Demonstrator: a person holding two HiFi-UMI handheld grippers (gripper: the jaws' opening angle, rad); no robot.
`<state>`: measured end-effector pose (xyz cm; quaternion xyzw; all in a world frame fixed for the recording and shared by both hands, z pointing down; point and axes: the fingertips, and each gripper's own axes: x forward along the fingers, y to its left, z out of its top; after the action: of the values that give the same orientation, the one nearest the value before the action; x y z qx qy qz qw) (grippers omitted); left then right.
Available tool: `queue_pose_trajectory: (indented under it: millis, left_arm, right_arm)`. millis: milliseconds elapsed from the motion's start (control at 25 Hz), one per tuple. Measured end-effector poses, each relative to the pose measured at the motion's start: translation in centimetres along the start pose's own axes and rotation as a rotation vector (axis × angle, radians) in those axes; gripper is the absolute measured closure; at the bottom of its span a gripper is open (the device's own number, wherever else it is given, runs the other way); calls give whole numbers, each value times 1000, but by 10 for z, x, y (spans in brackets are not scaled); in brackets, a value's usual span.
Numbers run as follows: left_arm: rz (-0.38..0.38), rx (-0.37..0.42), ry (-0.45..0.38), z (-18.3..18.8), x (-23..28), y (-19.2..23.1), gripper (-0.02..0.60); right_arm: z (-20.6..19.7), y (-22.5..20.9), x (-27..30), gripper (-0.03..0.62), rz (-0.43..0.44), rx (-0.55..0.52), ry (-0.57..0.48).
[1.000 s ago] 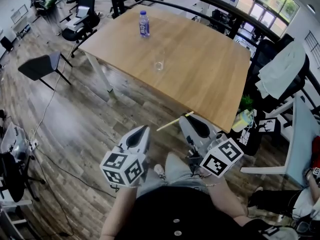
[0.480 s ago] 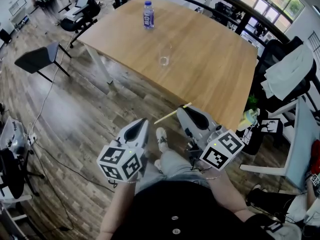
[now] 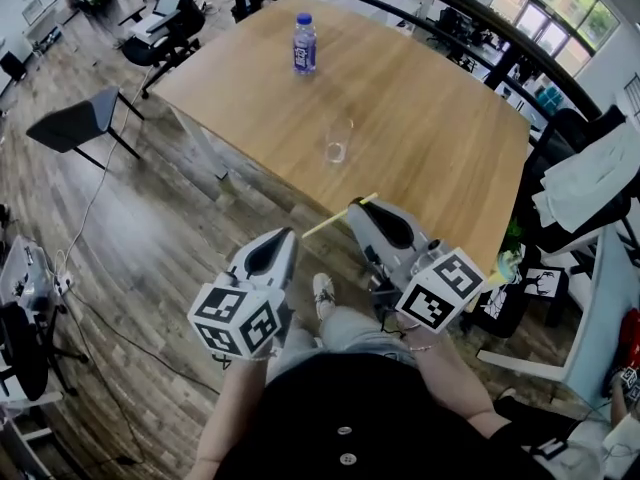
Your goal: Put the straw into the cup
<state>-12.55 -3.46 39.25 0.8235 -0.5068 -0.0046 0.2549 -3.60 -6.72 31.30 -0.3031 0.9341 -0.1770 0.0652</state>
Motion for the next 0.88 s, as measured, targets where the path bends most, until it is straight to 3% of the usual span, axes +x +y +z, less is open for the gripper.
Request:
queue_pose_trajectory:
  millis: [520, 880]
  left_arm:
    - [19, 5, -21, 52, 98, 38, 560]
    - [21, -9, -52, 77, 135, 46, 560]
  right_arm:
    - [48, -90, 60, 574, 15, -4, -48]
    - [68, -130, 79, 574, 16, 14, -97]
